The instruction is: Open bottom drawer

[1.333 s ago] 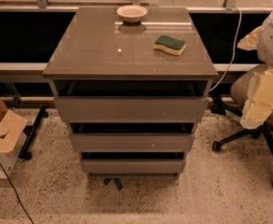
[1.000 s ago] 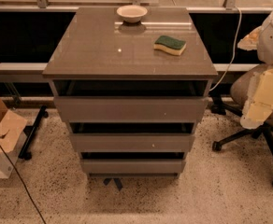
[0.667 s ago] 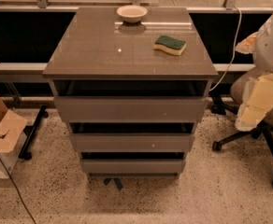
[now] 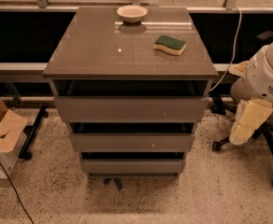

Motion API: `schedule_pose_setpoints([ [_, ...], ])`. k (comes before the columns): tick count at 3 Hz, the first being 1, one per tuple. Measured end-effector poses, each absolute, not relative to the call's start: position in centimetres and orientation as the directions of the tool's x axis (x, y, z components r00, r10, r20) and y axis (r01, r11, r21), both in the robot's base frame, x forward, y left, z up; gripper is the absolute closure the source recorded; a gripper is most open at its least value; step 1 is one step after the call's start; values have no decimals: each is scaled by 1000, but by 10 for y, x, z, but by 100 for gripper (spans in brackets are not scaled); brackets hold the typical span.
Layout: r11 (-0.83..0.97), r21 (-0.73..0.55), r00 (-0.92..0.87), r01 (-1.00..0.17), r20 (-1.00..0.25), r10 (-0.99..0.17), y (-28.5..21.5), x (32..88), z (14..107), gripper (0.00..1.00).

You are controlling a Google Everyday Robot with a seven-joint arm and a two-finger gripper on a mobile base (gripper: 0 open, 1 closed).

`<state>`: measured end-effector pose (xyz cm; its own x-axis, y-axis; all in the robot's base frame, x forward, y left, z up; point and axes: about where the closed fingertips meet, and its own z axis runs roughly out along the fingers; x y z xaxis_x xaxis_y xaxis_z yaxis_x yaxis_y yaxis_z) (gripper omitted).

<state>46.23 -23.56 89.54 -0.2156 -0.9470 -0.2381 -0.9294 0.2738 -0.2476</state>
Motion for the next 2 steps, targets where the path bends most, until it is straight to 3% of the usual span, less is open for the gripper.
schedule_pose_setpoints([
  [2,296,-228,-209,-927,-341,-917,-207,476,847,0],
])
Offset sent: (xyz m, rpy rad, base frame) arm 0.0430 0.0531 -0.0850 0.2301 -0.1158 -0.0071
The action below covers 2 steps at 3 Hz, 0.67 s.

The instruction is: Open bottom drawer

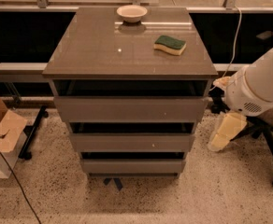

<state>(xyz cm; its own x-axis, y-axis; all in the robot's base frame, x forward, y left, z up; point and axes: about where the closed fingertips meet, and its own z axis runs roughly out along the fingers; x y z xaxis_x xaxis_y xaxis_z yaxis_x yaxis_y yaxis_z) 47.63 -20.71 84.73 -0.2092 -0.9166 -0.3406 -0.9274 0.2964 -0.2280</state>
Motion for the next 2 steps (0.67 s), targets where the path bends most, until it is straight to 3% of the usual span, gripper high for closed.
schedule_pose_setpoints([
  [2,297,-239,-147,-924,-496,-856,-179,512,763,0],
])
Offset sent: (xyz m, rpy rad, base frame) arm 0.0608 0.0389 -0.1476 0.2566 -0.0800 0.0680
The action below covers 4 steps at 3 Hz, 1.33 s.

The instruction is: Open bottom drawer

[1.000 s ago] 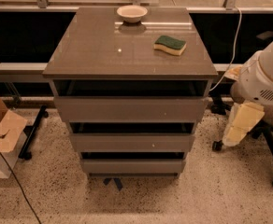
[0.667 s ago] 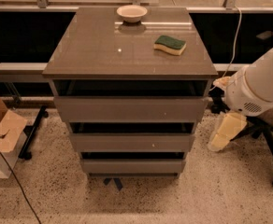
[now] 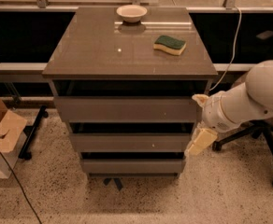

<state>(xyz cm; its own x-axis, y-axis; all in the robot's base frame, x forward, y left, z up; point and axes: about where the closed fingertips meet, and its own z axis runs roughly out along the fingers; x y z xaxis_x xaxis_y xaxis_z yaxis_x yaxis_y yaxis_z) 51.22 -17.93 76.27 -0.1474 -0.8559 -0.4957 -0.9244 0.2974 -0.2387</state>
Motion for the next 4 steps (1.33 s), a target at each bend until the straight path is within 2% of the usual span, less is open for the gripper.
schedule_pose_setpoints([
  [2,287,-121,-180,-950,-537,-824,-169,536,665,0],
  [4,342,-117,-216,-933,-578,-787,-165,549,626,0],
])
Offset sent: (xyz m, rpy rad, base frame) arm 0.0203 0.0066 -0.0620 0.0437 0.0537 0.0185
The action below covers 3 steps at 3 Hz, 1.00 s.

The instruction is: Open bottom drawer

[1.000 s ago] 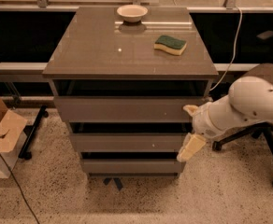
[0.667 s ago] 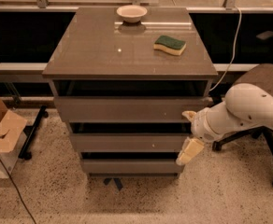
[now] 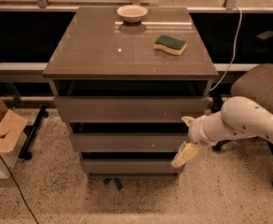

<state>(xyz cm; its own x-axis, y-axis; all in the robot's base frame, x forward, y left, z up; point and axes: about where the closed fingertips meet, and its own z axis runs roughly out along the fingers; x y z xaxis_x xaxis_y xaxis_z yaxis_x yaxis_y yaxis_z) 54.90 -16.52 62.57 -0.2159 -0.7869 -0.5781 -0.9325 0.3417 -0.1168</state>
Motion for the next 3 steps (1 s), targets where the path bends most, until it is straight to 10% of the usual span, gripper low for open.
schedule_pose_setpoints([
  [3,478,-38,-355,-878,-617,-702,-184,561,487,0],
])
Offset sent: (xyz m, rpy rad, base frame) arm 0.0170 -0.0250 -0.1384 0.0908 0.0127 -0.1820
